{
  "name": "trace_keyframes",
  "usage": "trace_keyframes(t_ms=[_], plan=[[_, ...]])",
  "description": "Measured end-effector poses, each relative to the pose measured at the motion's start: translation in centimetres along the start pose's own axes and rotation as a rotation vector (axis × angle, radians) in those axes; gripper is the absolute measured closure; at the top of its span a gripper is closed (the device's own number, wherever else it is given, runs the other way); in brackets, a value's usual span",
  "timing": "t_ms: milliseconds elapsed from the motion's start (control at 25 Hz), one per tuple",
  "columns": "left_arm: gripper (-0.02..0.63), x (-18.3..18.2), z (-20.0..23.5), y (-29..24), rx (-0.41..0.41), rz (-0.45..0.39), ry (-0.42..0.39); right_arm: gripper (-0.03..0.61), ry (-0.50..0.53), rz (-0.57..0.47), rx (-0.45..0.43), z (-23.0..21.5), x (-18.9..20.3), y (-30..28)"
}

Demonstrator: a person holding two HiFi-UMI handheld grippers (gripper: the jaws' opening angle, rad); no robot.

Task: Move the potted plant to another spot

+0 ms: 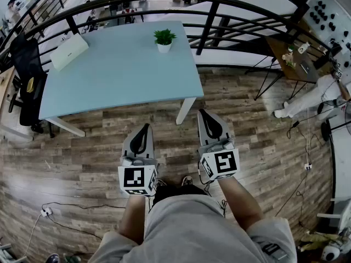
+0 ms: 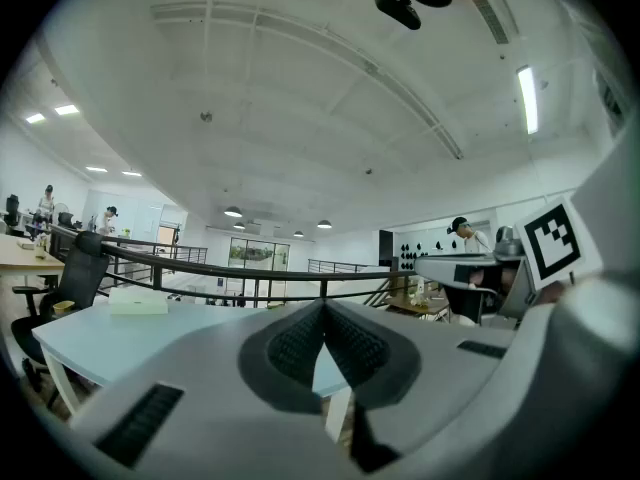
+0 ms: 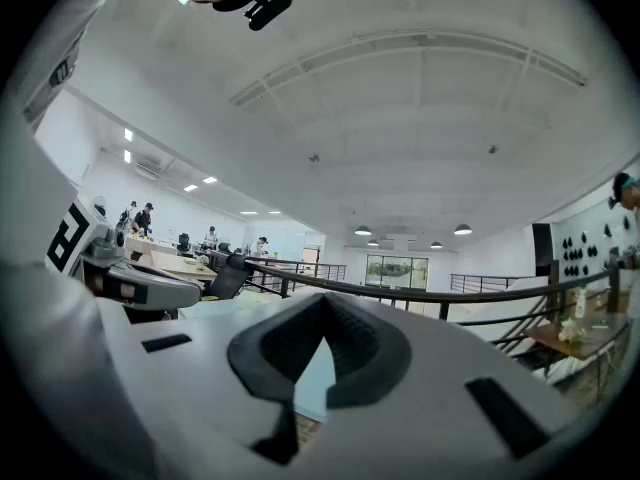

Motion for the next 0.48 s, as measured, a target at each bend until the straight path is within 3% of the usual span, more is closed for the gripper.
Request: trace_keyframes(t_ms=[480], plan=[[0.601, 2.9, 0.0, 0.5, 0.023, 0.016, 0.058, 0.574, -0.016, 0.076, -0.075, 1.3, 3.2, 2.1]])
Point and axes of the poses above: the fingertips, and each gripper's own axes: y backward along the fingers, z to its left, x out of its underside, the point moved 1 cm from there along y, backward along the fingers, and after that the axes turned 3 degrees about x, right-handed, at the moved point
